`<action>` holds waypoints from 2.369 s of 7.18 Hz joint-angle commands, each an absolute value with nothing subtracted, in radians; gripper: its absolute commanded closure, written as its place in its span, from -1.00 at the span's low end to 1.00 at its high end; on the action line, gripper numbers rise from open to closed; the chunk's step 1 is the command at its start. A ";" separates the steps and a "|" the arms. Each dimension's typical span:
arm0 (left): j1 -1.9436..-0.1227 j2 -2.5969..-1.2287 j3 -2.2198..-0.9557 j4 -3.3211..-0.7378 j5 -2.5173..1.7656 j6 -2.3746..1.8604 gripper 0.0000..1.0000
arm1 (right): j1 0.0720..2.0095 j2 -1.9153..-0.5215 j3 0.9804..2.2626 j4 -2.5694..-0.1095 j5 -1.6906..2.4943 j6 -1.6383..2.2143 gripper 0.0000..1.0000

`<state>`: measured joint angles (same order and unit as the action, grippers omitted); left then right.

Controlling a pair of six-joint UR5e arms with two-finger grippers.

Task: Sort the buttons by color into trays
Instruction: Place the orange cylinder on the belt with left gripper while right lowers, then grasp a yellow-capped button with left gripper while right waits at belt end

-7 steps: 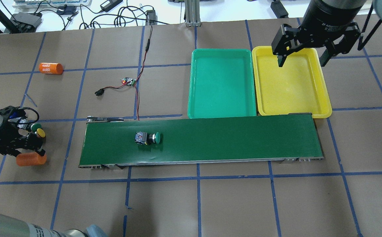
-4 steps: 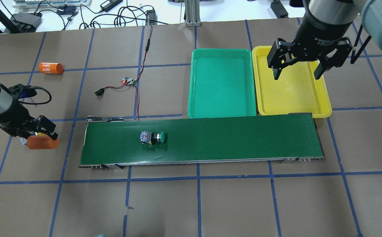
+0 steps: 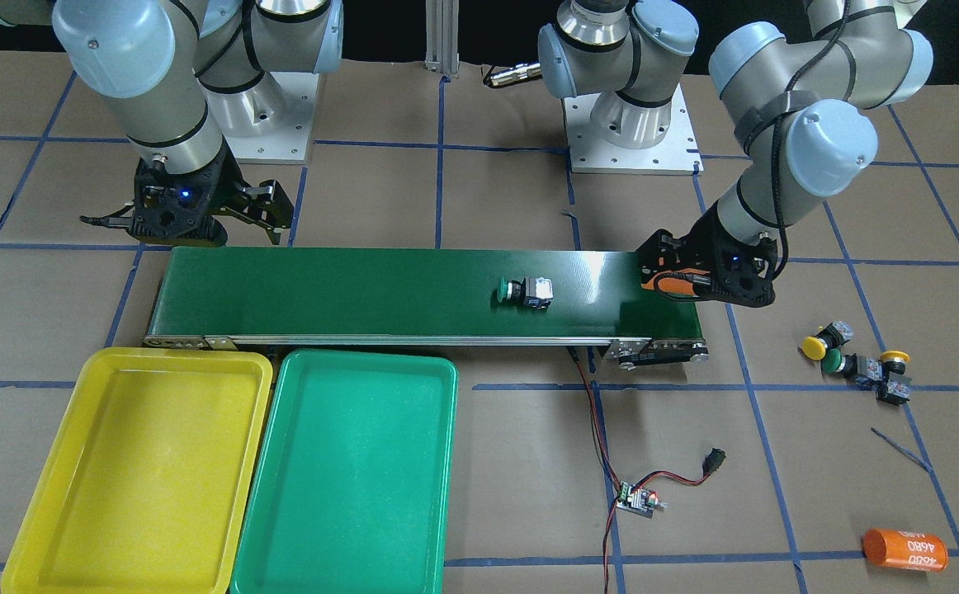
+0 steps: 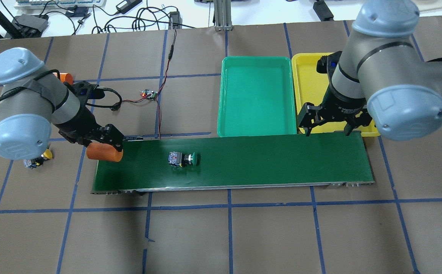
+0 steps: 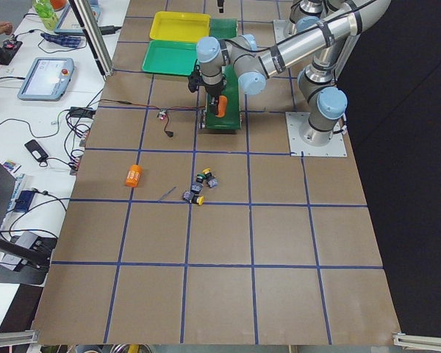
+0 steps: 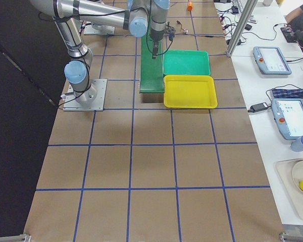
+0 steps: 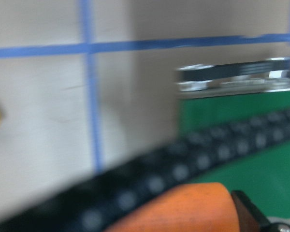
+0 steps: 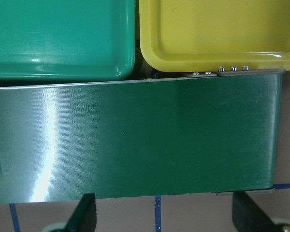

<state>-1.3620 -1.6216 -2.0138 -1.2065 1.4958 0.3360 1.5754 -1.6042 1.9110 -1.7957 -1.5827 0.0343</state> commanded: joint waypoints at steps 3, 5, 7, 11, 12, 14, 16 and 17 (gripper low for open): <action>-1.488 -1.649 -2.127 -1.076 1.490 0.180 -0.52 | 1.574 -1.612 2.117 -2.151 -1.626 -0.238 -1.00; -1.467 -1.632 -2.094 -1.075 1.488 0.124 -1.00 | 1.575 -1.597 2.129 -2.229 -1.624 -0.406 -1.00; -1.364 -1.624 -2.021 -1.133 1.497 0.129 -1.00 | 1.574 -1.501 2.099 -2.217 -1.641 -0.400 -1.00; -0.964 -1.747 -1.933 -1.123 1.513 0.441 -1.00 | 1.571 -1.491 2.066 -2.221 -1.628 -0.502 -1.00; -0.897 -1.802 -1.922 -1.118 1.509 0.478 -1.00 | 1.572 -1.517 2.074 -2.221 -1.621 -0.634 -1.00; -0.854 -1.899 -1.902 -0.994 1.514 0.466 -1.00 | 1.572 -1.546 2.109 -2.209 -1.609 -0.765 -1.00; -0.854 -1.933 -1.899 -0.992 1.514 0.419 -1.00 | 1.574 -1.589 2.164 -2.212 -1.591 -0.868 -1.00; -0.853 -1.945 -1.898 -0.985 1.517 0.423 -1.00 | 1.574 -1.600 2.184 -2.204 -1.580 -0.935 -1.00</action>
